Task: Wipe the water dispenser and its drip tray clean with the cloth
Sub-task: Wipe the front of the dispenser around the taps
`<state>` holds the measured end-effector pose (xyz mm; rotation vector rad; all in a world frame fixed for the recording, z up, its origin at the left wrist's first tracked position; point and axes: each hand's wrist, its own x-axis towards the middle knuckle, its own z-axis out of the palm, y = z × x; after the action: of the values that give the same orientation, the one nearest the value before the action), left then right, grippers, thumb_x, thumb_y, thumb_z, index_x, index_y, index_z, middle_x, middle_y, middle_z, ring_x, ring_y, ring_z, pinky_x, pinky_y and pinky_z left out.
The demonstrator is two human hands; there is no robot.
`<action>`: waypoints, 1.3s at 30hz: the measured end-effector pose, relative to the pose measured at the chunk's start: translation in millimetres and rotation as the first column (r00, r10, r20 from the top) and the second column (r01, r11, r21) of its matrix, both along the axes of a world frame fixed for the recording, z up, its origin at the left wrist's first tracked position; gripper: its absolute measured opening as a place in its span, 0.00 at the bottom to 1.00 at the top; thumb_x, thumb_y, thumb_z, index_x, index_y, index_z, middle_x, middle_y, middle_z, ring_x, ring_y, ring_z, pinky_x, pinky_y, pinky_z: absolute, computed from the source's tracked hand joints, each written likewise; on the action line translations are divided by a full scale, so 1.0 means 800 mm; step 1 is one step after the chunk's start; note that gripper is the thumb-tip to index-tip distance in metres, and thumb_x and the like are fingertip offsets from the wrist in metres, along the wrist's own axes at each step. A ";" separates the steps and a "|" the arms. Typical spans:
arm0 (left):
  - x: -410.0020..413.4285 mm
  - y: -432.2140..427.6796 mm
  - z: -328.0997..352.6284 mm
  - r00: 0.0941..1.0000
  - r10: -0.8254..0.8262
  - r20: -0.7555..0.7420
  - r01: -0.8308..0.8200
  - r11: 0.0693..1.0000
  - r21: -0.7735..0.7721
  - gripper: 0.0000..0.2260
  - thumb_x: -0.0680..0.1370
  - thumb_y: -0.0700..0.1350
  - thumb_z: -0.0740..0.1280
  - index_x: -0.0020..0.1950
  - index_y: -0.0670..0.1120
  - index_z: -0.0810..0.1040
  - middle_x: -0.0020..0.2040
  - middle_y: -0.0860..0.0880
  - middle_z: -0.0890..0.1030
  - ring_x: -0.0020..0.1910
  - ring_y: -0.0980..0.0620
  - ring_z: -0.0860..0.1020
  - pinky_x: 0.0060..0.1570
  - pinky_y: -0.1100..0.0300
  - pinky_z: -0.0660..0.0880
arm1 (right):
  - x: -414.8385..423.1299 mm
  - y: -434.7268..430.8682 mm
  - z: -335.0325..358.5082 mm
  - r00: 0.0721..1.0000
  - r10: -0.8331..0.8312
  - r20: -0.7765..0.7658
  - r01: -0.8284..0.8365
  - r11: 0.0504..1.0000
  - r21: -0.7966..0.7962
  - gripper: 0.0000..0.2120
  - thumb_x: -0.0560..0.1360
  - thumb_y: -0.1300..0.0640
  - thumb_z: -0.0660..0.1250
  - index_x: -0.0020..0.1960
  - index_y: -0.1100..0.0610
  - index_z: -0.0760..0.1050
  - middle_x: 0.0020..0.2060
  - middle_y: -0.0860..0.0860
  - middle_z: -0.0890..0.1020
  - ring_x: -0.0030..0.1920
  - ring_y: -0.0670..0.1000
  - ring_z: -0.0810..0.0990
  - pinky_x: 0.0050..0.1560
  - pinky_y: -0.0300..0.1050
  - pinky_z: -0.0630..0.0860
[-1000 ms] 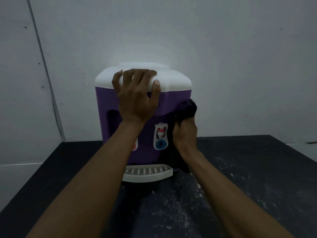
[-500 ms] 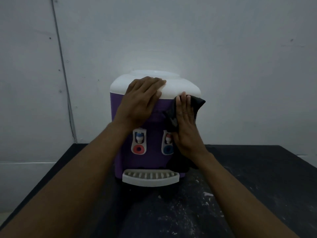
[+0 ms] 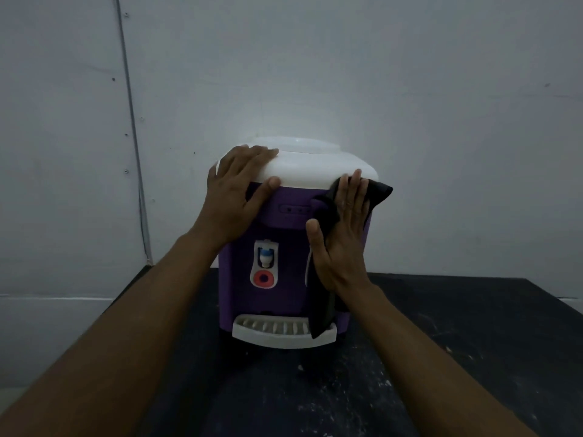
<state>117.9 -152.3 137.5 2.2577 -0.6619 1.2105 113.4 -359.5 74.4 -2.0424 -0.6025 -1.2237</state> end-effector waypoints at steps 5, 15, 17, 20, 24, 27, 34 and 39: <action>0.001 0.020 0.003 0.995 -0.096 -0.029 0.097 0.995 0.028 0.21 0.85 0.50 0.58 0.78 0.47 0.67 0.77 0.49 0.68 0.79 0.52 0.60 0.77 0.42 0.60 | 0.001 0.025 0.013 0.991 -0.065 0.117 0.081 0.987 -0.142 0.40 0.84 0.34 0.46 0.84 0.61 0.48 0.84 0.58 0.47 0.84 0.59 0.41 0.82 0.64 0.42; -0.004 0.042 0.012 0.987 -0.151 -0.046 0.145 0.984 -0.108 0.25 0.79 0.50 0.71 0.74 0.44 0.73 0.74 0.46 0.73 0.77 0.52 0.66 0.74 0.48 0.68 | 0.013 0.003 0.019 0.976 -0.093 0.199 0.120 0.984 -0.129 0.28 0.86 0.53 0.54 0.83 0.57 0.52 0.83 0.55 0.53 0.84 0.56 0.47 0.83 0.56 0.45; -0.003 0.046 0.014 0.981 -0.182 -0.063 0.171 0.975 -0.142 0.24 0.78 0.52 0.70 0.73 0.45 0.75 0.73 0.49 0.74 0.76 0.57 0.66 0.72 0.49 0.71 | 0.010 0.027 0.018 0.977 -0.107 0.186 0.117 0.992 -0.047 0.28 0.86 0.55 0.55 0.83 0.59 0.53 0.83 0.57 0.53 0.84 0.58 0.46 0.83 0.59 0.44; -0.003 0.053 0.017 0.967 -0.231 -0.103 0.215 0.966 -0.144 0.24 0.79 0.54 0.68 0.73 0.47 0.75 0.72 0.55 0.73 0.75 0.61 0.65 0.72 0.51 0.71 | 0.009 0.052 0.020 0.947 -0.190 0.260 0.229 0.965 -0.127 0.29 0.85 0.55 0.58 0.83 0.61 0.55 0.83 0.58 0.56 0.84 0.59 0.48 0.82 0.61 0.45; -0.004 0.057 0.018 0.959 -0.253 -0.128 0.235 0.962 -0.137 0.20 0.82 0.48 0.66 0.74 0.48 0.73 0.72 0.57 0.71 0.75 0.62 0.64 0.73 0.55 0.68 | 0.007 0.074 0.022 0.891 -0.228 0.393 0.379 0.850 -0.367 0.32 0.82 0.56 0.64 0.83 0.58 0.57 0.83 0.56 0.57 0.83 0.58 0.53 0.82 0.59 0.47; -0.005 0.053 0.018 0.951 -0.248 -0.185 0.218 0.962 -0.167 0.19 0.84 0.42 0.63 0.76 0.49 0.70 0.77 0.53 0.67 0.77 0.60 0.60 0.73 0.62 0.65 | 0.004 0.093 0.020 0.884 -0.240 0.402 0.412 0.805 -0.426 0.32 0.82 0.60 0.63 0.83 0.58 0.55 0.83 0.56 0.56 0.83 0.57 0.53 0.83 0.57 0.46; -0.030 0.029 -0.022 0.908 -0.411 -0.081 0.235 0.661 -0.713 0.24 0.83 0.30 0.55 0.78 0.45 0.67 0.75 0.51 0.72 0.75 0.58 0.68 0.75 0.50 0.67 | -0.006 0.120 0.041 0.921 -0.136 0.365 0.329 0.773 -0.542 0.24 0.83 0.60 0.59 0.80 0.56 0.66 0.81 0.54 0.64 0.82 0.55 0.58 0.82 0.54 0.54; -0.063 0.003 -0.082 0.975 -0.223 0.009 0.147 0.610 -0.779 0.18 0.85 0.49 0.60 0.75 0.53 0.68 0.68 0.62 0.75 0.66 0.66 0.73 0.60 0.72 0.73 | -0.013 0.123 0.078 0.930 -0.048 0.365 0.206 0.889 -0.409 0.10 0.80 0.58 0.69 0.59 0.53 0.84 0.59 0.48 0.85 0.59 0.55 0.80 0.56 0.51 0.74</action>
<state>67.9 -149.7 71.5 1.4430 -0.2315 1.0061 102.7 -261.5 136.8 -2.2767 -1.0035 -1.6702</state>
